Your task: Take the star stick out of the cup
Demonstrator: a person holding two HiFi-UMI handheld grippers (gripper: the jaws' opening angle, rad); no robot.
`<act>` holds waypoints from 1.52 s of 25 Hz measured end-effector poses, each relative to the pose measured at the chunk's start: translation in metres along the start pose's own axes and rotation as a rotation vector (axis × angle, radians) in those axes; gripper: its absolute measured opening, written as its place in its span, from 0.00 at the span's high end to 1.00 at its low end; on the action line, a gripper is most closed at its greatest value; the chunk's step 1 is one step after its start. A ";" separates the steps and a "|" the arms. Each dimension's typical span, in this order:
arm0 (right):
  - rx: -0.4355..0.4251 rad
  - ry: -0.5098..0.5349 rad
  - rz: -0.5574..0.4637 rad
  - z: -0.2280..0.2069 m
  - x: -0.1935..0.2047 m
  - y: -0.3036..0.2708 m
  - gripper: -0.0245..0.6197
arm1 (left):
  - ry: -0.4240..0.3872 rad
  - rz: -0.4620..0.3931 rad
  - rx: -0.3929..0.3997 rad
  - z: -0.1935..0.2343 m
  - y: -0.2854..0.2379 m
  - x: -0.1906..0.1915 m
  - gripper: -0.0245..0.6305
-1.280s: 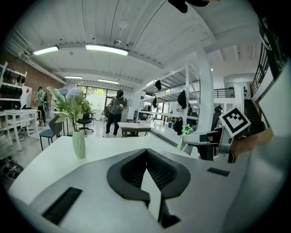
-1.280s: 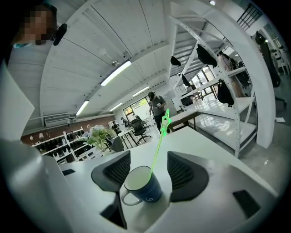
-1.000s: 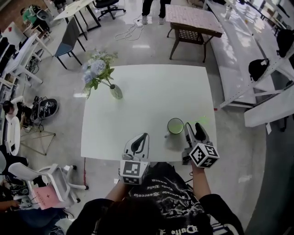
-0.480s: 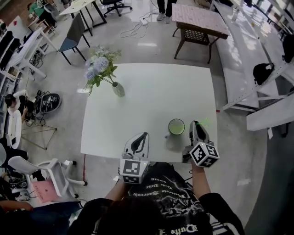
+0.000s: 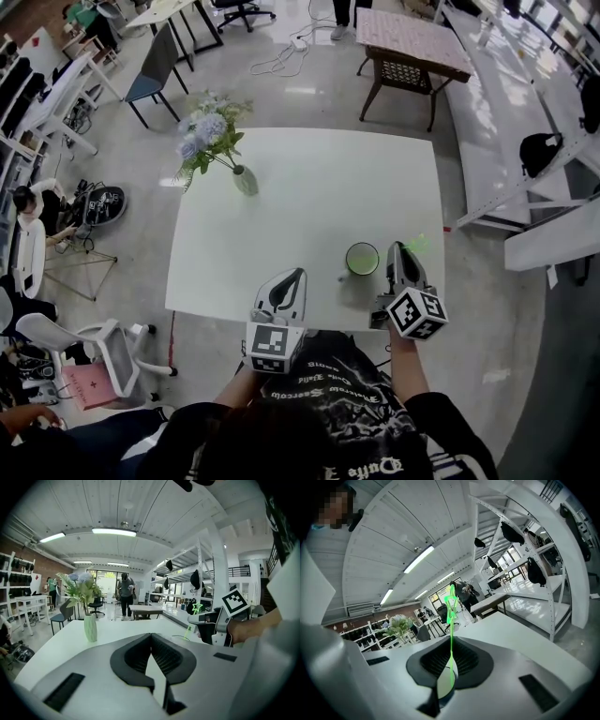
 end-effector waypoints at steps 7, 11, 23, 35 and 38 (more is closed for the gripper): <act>-0.015 0.032 -0.027 0.010 0.000 -0.001 0.93 | 0.012 -0.011 0.006 0.004 0.001 0.003 0.93; -0.028 0.068 -0.044 0.019 -0.007 0.004 0.93 | 0.019 -0.012 0.011 0.004 0.002 0.004 0.93; -0.097 0.184 -0.121 0.054 -0.034 0.026 0.93 | 0.041 -0.033 0.041 0.000 0.010 0.007 0.93; -0.099 0.232 -0.186 0.073 -0.054 0.078 0.93 | 0.036 -0.096 0.089 -0.013 0.019 -0.010 0.93; -0.092 0.244 -0.199 0.072 -0.058 0.094 0.93 | 0.022 -0.110 0.104 -0.018 0.019 -0.016 0.93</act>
Point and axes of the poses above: the fingertips, and each gripper's own axes: y backward along the fingers, z to its left, x out of its underside, the point moved 9 cm from there along y, backward along the fingers, and after that the axes turned 4 degrees about -y, right-handed, at the moved point
